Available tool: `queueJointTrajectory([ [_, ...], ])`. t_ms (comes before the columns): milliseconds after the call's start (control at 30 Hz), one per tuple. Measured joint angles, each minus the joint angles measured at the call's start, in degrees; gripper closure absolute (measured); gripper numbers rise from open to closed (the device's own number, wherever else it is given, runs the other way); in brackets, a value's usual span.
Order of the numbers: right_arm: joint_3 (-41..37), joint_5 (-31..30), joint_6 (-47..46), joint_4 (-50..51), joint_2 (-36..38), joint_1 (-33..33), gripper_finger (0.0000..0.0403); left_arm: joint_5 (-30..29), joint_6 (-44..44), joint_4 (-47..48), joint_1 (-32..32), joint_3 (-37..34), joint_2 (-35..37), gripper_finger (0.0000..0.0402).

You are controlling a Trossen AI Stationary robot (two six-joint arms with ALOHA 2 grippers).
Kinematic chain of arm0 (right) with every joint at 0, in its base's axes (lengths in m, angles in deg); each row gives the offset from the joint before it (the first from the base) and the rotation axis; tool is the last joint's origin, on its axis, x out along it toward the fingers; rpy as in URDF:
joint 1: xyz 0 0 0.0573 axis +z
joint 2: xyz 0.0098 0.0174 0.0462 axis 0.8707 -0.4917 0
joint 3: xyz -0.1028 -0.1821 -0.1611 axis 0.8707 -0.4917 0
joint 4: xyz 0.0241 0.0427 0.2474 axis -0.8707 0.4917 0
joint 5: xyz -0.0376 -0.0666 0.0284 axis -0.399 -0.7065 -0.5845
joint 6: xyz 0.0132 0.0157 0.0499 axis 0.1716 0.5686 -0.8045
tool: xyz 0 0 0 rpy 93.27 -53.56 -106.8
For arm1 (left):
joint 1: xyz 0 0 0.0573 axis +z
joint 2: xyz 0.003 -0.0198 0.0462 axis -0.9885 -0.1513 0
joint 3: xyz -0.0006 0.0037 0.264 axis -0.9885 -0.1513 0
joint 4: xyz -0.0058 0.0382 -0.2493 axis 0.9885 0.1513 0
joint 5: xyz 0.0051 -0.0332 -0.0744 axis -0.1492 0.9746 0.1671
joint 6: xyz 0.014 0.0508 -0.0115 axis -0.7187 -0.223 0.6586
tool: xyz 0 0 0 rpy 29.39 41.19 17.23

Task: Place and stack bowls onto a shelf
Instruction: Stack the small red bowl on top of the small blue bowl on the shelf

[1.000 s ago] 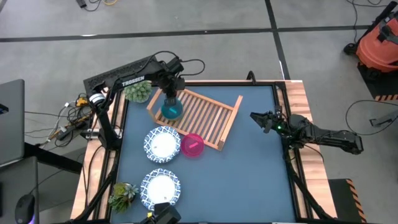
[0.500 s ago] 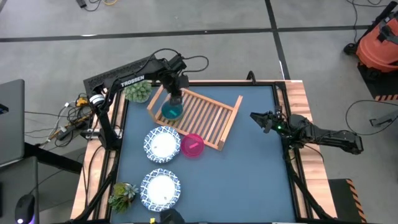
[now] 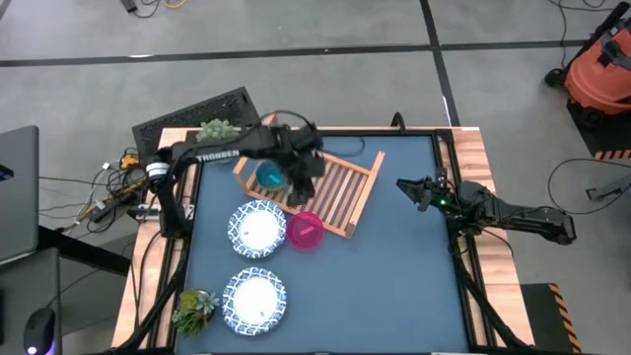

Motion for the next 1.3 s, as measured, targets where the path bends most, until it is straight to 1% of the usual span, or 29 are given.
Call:
queueJointTrajectory([
  [167,0.00,0.02,0.04,0.00,0.01,-0.01,0.0232,-1.64,6.69,-4.05,-6.94,0.00,0.01,0.0335],
  [267,0.00,0.02,0.13,0.00,0.01,0.00,0.0232,-3.64,11.24,-6.52,-10.83,0.00,0.02,0.0334],
  [433,0.00,0.02,0.88,0.02,0.02,-0.01,0.0232,-9.24,16.26,-10.02,-16.92,0.00,0.02,0.0334],
  [600,0.00,0.04,1.95,0.02,0.00,0.00,0.0232,-13.98,20.90,-12.19,-21.05,0.00,0.02,0.0334],
  [733,0.00,1.00,2.02,0.07,0.02,-0.02,0.0232,-18.21,23.35,-13.22,-23.28,0.00,0.02,0.0334],
  [900,0.00,1.95,2.12,0.18,0.00,0.09,0.0232,-21.60,25.60,-14.57,-25.07,0.00,-0.11,0.0334],
  [1300,-0.02,1.95,2.16,0.17,0.02,0.09,0.0232,-22.17,26.97,-14.59,-26.02,0.00,-0.26,0.0334],
])
